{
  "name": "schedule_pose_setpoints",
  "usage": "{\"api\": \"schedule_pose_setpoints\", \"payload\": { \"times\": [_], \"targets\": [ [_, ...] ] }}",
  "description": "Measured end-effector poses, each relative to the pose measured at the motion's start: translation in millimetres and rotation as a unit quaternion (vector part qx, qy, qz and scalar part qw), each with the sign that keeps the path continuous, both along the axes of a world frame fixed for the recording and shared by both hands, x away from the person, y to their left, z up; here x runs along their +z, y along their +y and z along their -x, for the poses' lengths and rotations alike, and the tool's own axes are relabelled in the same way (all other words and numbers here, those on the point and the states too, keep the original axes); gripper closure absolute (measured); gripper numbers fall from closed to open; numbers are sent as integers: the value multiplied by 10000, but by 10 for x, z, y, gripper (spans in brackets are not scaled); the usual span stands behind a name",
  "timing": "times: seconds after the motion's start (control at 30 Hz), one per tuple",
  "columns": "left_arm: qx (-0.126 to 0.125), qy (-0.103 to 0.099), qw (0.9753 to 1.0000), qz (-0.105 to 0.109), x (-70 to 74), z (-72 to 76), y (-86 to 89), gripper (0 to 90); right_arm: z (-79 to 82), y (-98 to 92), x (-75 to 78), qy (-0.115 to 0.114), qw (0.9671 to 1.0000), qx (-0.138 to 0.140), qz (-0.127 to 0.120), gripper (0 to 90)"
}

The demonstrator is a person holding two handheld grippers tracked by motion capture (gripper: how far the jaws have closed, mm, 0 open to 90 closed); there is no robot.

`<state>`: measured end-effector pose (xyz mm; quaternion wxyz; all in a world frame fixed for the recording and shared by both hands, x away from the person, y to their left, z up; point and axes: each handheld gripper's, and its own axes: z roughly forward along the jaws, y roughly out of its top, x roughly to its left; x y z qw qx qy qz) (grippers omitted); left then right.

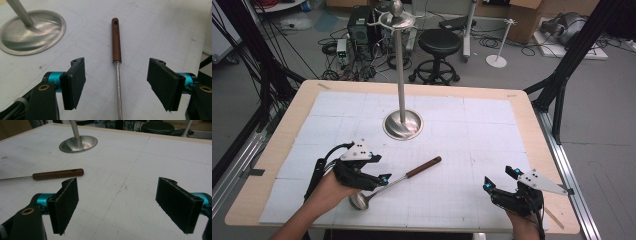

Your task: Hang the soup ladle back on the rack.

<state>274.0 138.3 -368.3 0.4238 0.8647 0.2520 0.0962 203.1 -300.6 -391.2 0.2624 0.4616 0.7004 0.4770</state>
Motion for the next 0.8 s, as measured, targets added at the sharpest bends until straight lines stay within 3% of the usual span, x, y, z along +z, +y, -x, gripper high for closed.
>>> {"api": "schedule_pose_setpoints", "payload": {
  "times": [0.17, 0.37, 0.43, 0.6, 0.73, 0.8],
  "targets": [
    [-150, 218, 9991, -341, -56, -55, -95, 349, -7, 25, 1, -21, 10000, 28, 23, 178],
    [-287, 430, 9953, -815, -171, -95, -228, 370, -15, 35, -3, -22, 10000, 33, 52, 179],
    [-336, 539, 9931, -984, -208, -111, -279, 393, -11, 33, -2, -16, 10000, 21, 52, 178],
    [-423, 983, 9842, -1408, -298, -187, -373, 420, 1, 18, 8, -45, 10000, -5, 27, 179],
    [-419, 1093, 9799, -1614, -368, -215, -402, 451, 4, -16, 12, -64, 10000, -55, 0, 179],
    [-427, 1098, 9792, -1654, -377, -215, -409, 463, 1, -21, 8, -47, 10000, -78, -3, 179]
  ]
}}
